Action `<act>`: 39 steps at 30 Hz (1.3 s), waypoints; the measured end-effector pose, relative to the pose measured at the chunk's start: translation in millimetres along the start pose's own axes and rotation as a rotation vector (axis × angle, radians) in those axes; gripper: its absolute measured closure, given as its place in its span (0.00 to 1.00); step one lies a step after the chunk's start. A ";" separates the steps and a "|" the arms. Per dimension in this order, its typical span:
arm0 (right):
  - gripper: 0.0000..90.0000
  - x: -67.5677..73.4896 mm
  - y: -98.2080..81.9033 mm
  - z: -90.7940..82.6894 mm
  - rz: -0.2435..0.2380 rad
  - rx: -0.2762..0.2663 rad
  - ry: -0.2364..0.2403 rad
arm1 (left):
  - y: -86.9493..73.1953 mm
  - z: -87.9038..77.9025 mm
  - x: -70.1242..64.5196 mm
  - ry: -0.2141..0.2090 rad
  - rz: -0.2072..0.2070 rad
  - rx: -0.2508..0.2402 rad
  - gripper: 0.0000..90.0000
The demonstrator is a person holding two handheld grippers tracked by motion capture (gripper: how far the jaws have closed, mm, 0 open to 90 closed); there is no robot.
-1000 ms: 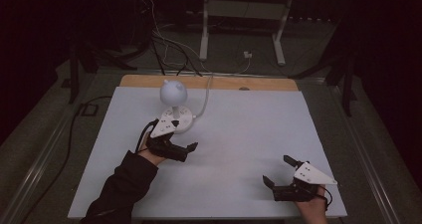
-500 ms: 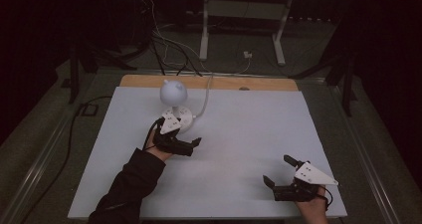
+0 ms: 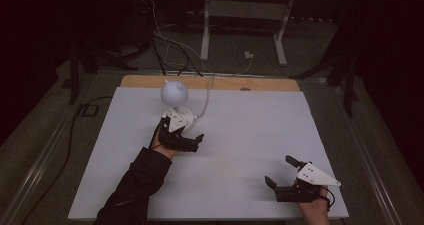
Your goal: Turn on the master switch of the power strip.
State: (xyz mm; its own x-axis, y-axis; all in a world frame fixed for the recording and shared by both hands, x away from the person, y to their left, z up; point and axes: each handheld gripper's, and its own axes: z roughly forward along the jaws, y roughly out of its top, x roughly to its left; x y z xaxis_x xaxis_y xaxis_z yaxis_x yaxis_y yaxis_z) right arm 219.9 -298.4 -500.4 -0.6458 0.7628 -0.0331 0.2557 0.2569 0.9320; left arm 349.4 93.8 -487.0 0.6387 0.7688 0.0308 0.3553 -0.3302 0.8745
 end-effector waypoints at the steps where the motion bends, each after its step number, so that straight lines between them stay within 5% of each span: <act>1: 0.00 0.1 0.2 -0.2 -0.001 0.000 0.001 | -1.0 1.7 0.0 -0.005 0.002 -0.007 0.00; 21: 0.00 -0.4 0.0 -0.2 0.005 -0.003 0.006 | -8.6 26.8 8.5 0.087 -0.031 0.073 0.03; 26: 0.00 -0.5 0.3 -0.7 0.003 -0.007 0.005 | -10.3 29.3 10.6 0.100 -0.027 0.081 0.10; 39: 0.00 -0.8 -0.1 -0.7 0.009 -0.007 0.007 | -8.9 34.4 16.1 0.151 -0.042 0.076 0.48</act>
State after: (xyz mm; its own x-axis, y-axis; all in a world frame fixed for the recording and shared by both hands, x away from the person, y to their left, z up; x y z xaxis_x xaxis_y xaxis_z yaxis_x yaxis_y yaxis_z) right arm 219.9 -299.4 -500.3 -0.6486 0.7608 -0.0220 0.2564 0.2456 0.9348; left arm 380.0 90.3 -511.0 0.5140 0.8548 0.0723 0.4338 -0.3317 0.8377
